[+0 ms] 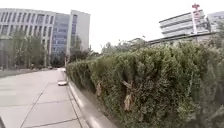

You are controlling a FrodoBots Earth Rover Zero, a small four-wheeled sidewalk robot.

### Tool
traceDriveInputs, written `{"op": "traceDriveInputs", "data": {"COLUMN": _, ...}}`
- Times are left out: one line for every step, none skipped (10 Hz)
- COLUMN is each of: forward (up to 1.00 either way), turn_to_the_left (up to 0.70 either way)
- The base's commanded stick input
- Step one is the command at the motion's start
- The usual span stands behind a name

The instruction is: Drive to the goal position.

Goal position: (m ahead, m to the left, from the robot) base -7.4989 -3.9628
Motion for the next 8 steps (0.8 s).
{"op": "traceDriveInputs", "data": {"forward": 0.05, "turn_to_the_left": 0.00}}
{"op": "traceDriveInputs", "data": {"forward": 0.05, "turn_to_the_left": 0.00}}
{"op": "traceDriveInputs", "data": {"forward": 0.05, "turn_to_the_left": 0.00}}
{"op": "traceDriveInputs", "data": {"forward": 0.05, "turn_to_the_left": 0.00}}
{"op": "traceDriveInputs", "data": {"forward": 0.05, "turn_to_the_left": 0.00}}
{"op": "traceDriveInputs", "data": {"forward": 0.05, "turn_to_the_left": 0.00}}
{"op": "traceDriveInputs", "data": {"forward": 0.05, "turn_to_the_left": 0.00}}
{"op": "traceDriveInputs", "data": {"forward": 0.05, "turn_to_the_left": 0.00}}
